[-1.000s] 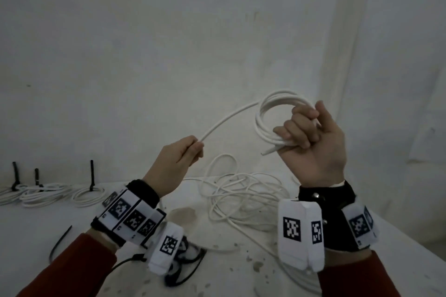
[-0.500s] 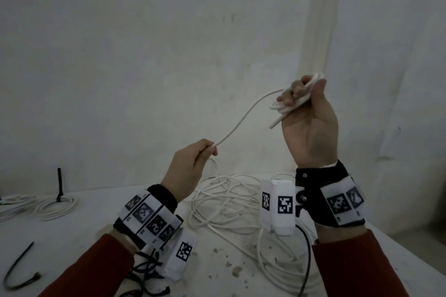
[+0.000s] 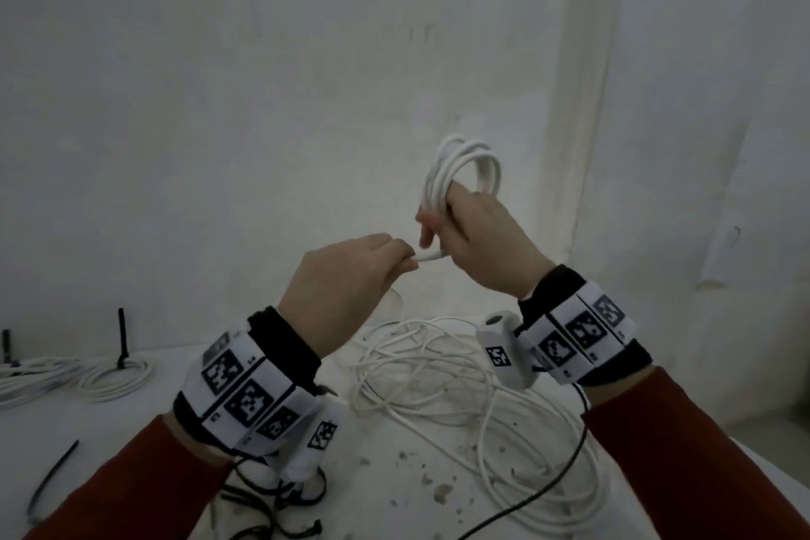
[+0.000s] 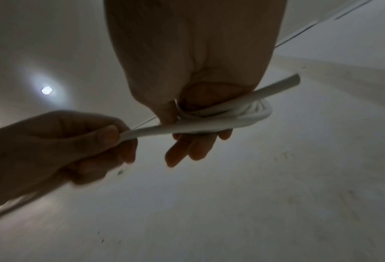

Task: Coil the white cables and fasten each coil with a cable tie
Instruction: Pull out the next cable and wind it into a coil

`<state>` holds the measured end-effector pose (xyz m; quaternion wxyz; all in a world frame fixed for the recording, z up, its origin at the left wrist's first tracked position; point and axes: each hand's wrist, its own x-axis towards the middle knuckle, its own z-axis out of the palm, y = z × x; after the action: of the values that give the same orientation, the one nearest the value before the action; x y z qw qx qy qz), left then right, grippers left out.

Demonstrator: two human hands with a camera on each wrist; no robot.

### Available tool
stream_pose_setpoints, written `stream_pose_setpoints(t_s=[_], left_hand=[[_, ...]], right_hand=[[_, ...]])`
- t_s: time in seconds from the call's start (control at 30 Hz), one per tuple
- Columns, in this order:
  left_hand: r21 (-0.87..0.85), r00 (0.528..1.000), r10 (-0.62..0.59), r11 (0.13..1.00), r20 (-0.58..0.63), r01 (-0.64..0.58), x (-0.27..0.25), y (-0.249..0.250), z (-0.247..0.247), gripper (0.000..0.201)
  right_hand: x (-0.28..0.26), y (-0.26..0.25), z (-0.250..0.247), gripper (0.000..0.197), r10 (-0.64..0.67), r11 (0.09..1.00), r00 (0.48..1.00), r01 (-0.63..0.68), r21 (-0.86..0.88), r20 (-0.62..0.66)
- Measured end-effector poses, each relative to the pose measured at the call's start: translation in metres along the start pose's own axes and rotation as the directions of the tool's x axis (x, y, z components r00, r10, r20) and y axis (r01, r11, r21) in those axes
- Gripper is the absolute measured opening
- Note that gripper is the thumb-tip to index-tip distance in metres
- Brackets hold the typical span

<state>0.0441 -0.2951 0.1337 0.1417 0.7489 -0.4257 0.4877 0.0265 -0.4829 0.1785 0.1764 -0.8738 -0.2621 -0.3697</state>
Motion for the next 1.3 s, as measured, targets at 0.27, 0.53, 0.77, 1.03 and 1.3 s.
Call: stream_pose_setpoints(t_s=[0.27,0.53,0.77,1.03,1.3], left_hand=[[-0.057,0.997,0.074,0.996,0.023,-0.073,-0.009,-0.028,-0.041,0.041],[-0.366,0.989,-0.122,0.920,0.079,0.142,-0.027,-0.035,-0.039,0.034],[-0.723,0.895,-0.359,0.541,0.264,0.430,-0.041,-0.040,-0.060,0.019],[-0.751,0.828,-0.517,0.454,0.216,0.480,-0.047,-0.036,-0.072,0.031],[-0.691,0.874,-0.420,0.557,0.243,0.460,-0.043,-0.038,-0.087,0.025]], right_hand=[[-0.021,-0.024,0.009,0.053,0.091,0.867,0.901,-0.281,0.412,0.423],[-0.012,-0.056,0.037,0.066,-0.123,0.241,0.860,-0.458,0.856,0.495],[-0.013,-0.082,0.066,0.049,0.051,0.133,0.976,-0.216,0.967,0.211],[-0.003,-0.109,0.077,0.038,0.153,0.034,0.944,-0.302,0.953,0.293],[0.003,-0.104,0.068,0.044,-0.169,-0.192,0.859,-0.509,0.839,0.483]])
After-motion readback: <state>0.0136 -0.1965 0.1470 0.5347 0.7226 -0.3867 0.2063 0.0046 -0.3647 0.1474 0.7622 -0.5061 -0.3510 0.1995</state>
